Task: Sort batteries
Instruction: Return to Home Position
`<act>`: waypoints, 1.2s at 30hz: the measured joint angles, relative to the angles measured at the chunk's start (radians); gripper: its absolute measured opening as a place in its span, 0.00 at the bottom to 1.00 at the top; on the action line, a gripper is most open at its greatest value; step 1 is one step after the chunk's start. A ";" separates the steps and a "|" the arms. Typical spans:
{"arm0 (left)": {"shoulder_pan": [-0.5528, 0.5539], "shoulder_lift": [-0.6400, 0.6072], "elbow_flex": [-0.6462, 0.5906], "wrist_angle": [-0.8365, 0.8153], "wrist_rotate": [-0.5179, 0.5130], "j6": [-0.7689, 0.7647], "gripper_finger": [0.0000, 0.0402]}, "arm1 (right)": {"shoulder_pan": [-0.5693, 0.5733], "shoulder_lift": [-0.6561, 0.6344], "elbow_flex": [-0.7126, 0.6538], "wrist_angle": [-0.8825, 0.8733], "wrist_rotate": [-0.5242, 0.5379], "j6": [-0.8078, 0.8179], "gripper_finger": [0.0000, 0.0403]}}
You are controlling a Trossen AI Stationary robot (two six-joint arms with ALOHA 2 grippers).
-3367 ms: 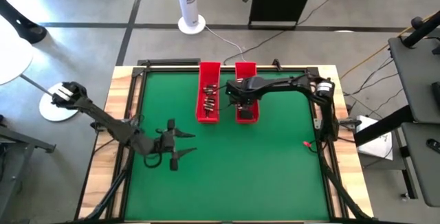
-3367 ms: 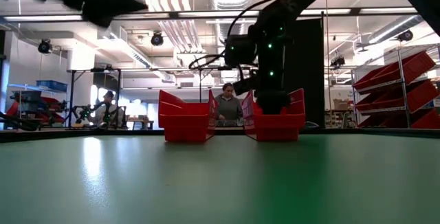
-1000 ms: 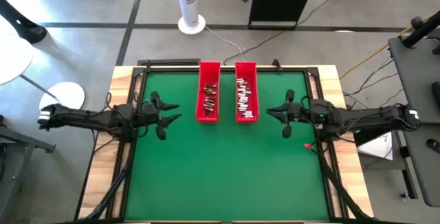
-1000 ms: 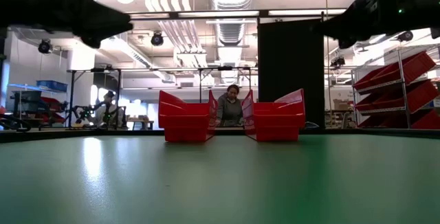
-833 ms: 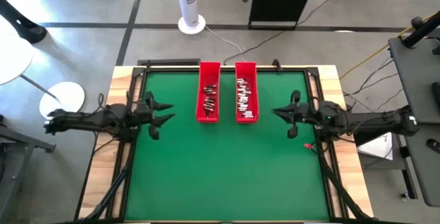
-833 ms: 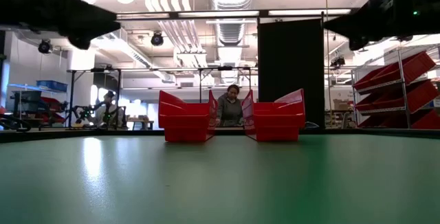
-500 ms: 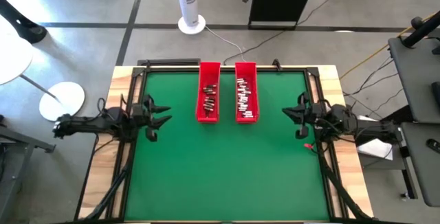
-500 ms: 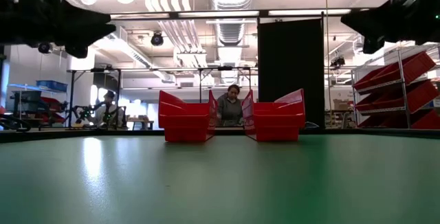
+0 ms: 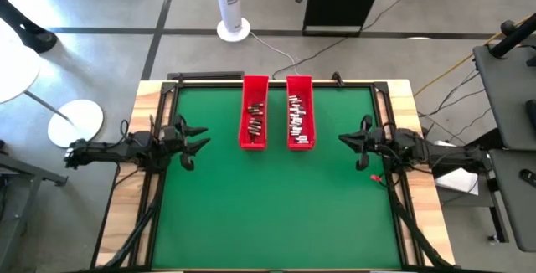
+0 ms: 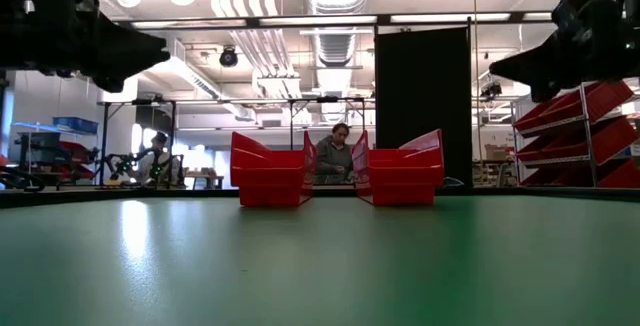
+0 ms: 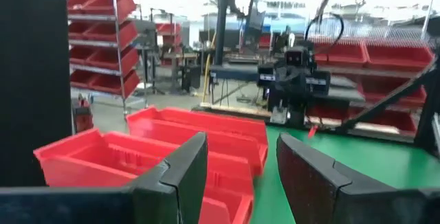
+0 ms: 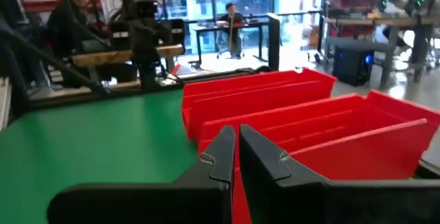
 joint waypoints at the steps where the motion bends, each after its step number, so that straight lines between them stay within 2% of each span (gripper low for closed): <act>1: 0.000 0.005 0.000 -0.010 0.000 0.000 0.39 | 0.000 0.001 0.000 -0.025 0.031 0.002 0.03; 4: 0.000 0.019 0.000 -0.017 0.000 0.004 0.39 | 0.000 0.026 0.000 -0.018 0.061 0.037 0.03; 11: 0.000 0.049 0.000 -0.016 0.001 -0.051 0.39 | 0.000 0.054 0.000 -0.022 0.063 -0.006 0.03; 36: 0.000 0.108 0.000 -0.017 0.002 -0.050 0.39 | 0.000 0.058 0.009 -0.032 0.068 0.000 0.03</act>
